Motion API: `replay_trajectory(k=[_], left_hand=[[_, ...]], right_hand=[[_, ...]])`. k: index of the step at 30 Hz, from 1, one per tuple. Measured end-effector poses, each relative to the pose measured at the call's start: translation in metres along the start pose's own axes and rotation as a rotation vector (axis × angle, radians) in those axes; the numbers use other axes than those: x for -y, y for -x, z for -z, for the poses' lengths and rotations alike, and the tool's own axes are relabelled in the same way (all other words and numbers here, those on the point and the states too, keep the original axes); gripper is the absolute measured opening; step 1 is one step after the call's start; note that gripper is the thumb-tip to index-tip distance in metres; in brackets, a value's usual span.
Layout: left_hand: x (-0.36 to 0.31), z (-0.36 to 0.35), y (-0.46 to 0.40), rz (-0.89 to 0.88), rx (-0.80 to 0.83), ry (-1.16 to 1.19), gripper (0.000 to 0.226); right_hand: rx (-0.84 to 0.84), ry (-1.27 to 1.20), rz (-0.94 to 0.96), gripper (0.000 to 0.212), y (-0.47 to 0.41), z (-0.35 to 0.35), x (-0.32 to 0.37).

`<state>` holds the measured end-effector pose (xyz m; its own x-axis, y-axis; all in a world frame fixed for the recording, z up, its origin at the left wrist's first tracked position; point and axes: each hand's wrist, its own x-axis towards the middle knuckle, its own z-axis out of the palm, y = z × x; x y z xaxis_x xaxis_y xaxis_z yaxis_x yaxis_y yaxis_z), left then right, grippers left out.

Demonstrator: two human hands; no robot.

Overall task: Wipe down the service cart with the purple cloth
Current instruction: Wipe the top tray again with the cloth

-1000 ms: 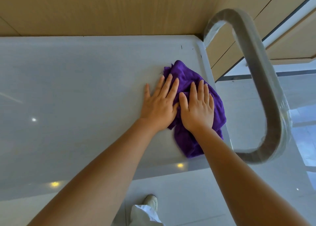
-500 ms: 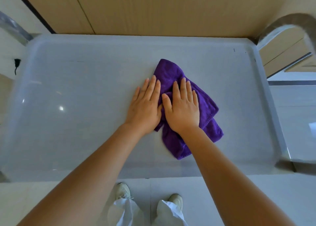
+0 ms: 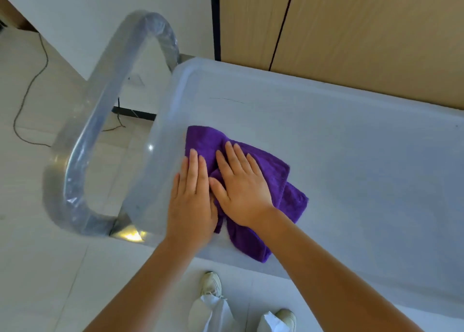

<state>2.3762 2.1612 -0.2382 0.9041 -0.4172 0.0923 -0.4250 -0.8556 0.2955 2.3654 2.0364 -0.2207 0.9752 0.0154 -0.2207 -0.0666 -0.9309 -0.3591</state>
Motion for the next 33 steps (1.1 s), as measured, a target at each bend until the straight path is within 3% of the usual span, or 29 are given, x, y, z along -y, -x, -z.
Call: replay_trajectory(k=[5, 10, 17, 25, 33], left_hand=[[0.022, 0.012, 0.016, 0.114, -0.044, -0.031, 0.058], [0.039, 0.014, -0.013, 0.163, -0.001, -0.092, 0.059], [0.053, 0.009, -0.084, 0.149, 0.041, -0.110, 0.059], [0.041, 0.001, -0.158, 0.106, 0.081, -0.064, 0.056], [0.000, -0.009, -0.169, -0.056, 0.157, -0.046, 0.055]], right_hand=[[0.112, 0.103, 0.281, 0.070, -0.031, 0.002, 0.024], [0.119, 0.161, 0.351, 0.070, -0.073, 0.008, 0.024], [0.038, 0.142, 0.283, 0.066, -0.128, 0.024, 0.006], [-0.087, 0.093, 0.052, 0.051, -0.170, 0.036, -0.016], [-0.128, 0.108, -0.040, 0.053, -0.144, 0.047, -0.066]])
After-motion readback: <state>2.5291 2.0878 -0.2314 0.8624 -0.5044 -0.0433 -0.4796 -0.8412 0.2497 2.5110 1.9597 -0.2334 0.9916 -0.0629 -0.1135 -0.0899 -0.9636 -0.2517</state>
